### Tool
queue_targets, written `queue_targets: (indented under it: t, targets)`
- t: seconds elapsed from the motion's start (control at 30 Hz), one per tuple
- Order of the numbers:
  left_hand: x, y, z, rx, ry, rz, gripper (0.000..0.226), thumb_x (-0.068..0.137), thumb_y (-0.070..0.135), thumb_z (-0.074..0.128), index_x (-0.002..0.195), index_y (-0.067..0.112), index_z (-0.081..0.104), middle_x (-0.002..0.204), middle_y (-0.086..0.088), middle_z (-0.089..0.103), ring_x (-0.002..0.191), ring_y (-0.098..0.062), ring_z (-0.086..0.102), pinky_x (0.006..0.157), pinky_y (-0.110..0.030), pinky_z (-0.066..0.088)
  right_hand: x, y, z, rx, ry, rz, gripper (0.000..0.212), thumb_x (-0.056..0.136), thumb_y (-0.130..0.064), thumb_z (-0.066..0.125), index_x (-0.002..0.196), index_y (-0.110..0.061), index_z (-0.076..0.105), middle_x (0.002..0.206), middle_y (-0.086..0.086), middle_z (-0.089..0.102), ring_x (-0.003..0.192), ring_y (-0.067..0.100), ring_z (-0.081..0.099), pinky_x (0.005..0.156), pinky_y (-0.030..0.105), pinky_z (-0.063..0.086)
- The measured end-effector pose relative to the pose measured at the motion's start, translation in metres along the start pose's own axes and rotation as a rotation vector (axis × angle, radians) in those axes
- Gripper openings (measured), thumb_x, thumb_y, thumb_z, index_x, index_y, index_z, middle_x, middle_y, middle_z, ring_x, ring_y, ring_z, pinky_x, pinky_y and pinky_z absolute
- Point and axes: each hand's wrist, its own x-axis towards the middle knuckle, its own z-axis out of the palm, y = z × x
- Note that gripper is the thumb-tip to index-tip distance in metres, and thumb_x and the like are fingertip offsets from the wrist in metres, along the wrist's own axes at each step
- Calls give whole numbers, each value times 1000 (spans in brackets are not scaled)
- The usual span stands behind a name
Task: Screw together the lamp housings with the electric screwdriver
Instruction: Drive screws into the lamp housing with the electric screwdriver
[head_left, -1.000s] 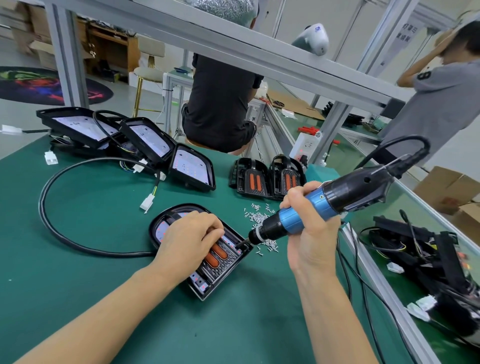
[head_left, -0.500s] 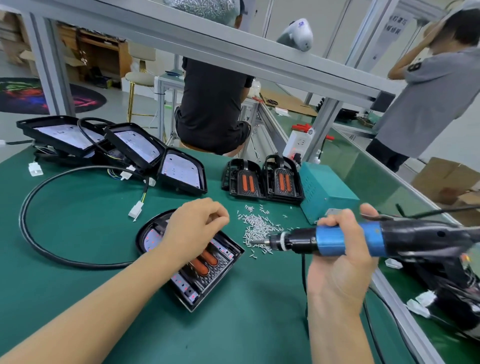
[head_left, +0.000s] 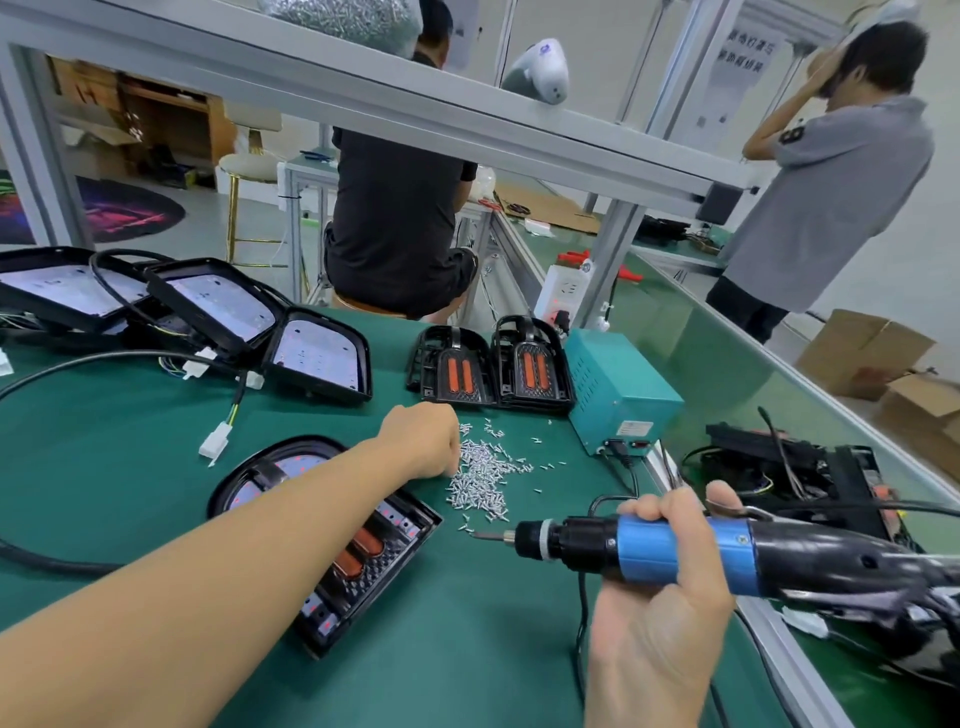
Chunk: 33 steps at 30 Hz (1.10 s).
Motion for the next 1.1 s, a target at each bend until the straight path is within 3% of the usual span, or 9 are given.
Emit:
queue_targets:
  t: [0.13,0.33,0.47,0.57,0.63,0.7,0.8,0.9,1.1]
  targets:
    - [0,-1,4,99,-17,7,19,76,3,65,77,19,74,90,1,74,91,-19,64,95,-35,38,-3,2,-1,-2,13,17,33,88,7,51,95,-25,54,61,-10,56,58,8,55,68,21,52]
    - [2,-1,8,280,9,59,18,78,5,63,76,23,61,94,-1,72,93,-23,62,80,-33,30,-3,5,3,-11,10,55,33,88,7,52,93,-26,56,60,-9,55,58,9,54,69,23,52]
    - [2,-1,9,298,5,98,20,80,5,62,80,25,66,96,-1,72,96,-23,61,89,-36,32,-4,5,3,-24,17,63,33,87,5,54,93,-27,57,61,-8,54,59,10,54,71,24,51]
    - [2,-2,11,315,9,129,19,84,4,52,78,21,58,92,-3,69,88,-24,59,96,-40,34,-5,3,2,-35,16,58,33,87,5,55,94,-27,57,61,-8,54,60,10,55,69,23,51]
    - [1,-2,12,300,6,144,18,85,3,47,77,19,53,85,-3,60,77,-25,50,84,-37,39,-5,2,0,-40,17,54,32,86,5,55,95,-26,57,60,-8,54,60,10,55,68,22,52]
    - [-1,-1,8,194,17,137,17,83,4,48,75,16,56,84,-6,63,73,-25,49,70,-31,44,-4,1,0,-32,6,51,33,87,7,53,94,-25,56,60,-8,54,59,9,55,66,22,52]
    - [-9,-2,-5,-122,94,125,14,80,6,57,76,7,70,82,-3,72,77,-20,64,70,-30,54,-2,-3,1,-9,-17,46,33,89,7,50,93,-25,54,59,-10,54,56,8,55,66,20,53]
    - [-28,-10,-19,-479,174,101,11,75,9,70,67,16,72,63,6,68,61,-6,60,61,-21,51,-1,-6,4,23,-32,54,33,89,6,51,93,-26,55,60,-10,54,56,7,54,67,22,53]
    - [-92,-48,-21,-1029,174,100,12,71,4,79,69,14,74,66,-8,68,59,-10,59,58,-18,50,-7,-8,22,165,-114,114,29,79,0,59,90,-27,58,64,-9,52,60,7,53,71,21,51]
